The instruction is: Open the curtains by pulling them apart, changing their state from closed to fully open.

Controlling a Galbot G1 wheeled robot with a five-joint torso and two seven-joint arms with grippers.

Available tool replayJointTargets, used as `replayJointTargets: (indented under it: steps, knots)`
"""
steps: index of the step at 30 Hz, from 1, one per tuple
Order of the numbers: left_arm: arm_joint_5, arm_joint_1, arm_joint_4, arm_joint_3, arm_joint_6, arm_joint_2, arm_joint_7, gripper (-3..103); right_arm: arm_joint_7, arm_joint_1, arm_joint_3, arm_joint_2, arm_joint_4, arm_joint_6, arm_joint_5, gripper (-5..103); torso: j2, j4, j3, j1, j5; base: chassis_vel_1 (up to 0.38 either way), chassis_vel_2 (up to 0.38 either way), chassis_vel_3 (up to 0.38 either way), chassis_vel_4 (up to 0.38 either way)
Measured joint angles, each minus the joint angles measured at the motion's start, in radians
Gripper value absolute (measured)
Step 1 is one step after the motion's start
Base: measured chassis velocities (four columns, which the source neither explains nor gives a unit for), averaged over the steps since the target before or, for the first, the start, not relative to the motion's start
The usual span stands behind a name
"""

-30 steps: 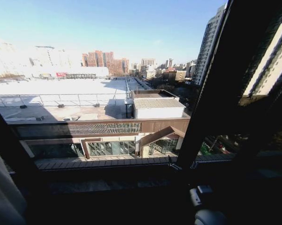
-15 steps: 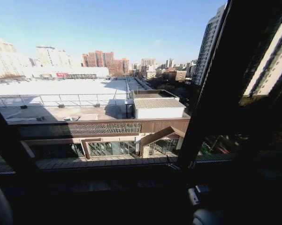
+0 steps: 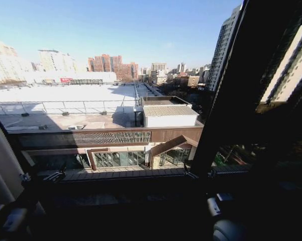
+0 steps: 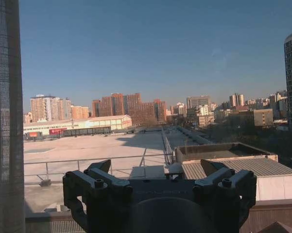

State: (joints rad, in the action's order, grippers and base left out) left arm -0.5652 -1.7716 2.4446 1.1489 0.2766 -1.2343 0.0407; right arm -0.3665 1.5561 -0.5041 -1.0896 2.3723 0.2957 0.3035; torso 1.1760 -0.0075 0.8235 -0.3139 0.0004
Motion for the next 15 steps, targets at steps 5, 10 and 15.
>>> replayJointTargets:
  steps: [5, 10, 15]
  knots:
    - [0.017, -0.012, 0.004, -0.012, -0.02, -0.014, 0.023, 100, 0.001, 0.007, -0.024, 0.004, 0.003, 0.004, 0.008, 100, 0.0, 0.0, 0.0, 0.0, -0.0003, 0.0, 0.0, 0.0, 0.0]
    - [0.019, -0.021, 0.015, -0.014, -0.025, -0.016, 0.026, 100, 0.001, 0.018, -0.036, 0.004, 0.006, 0.004, 0.01, 100, 0.0, -0.0003, 0.0, 0.0, -0.0003, -0.05, -0.064, 0.058, 0.049]
    - [0.02, -0.032, 0.029, -0.013, -0.025, -0.017, 0.023, 100, 0.001, 0.032, -0.051, 0.017, 0.011, 0.003, 0.022, 100, 0.0, -0.0001, 0.0, 0.0, -0.0004, -0.163, -0.164, 0.178, 0.175]
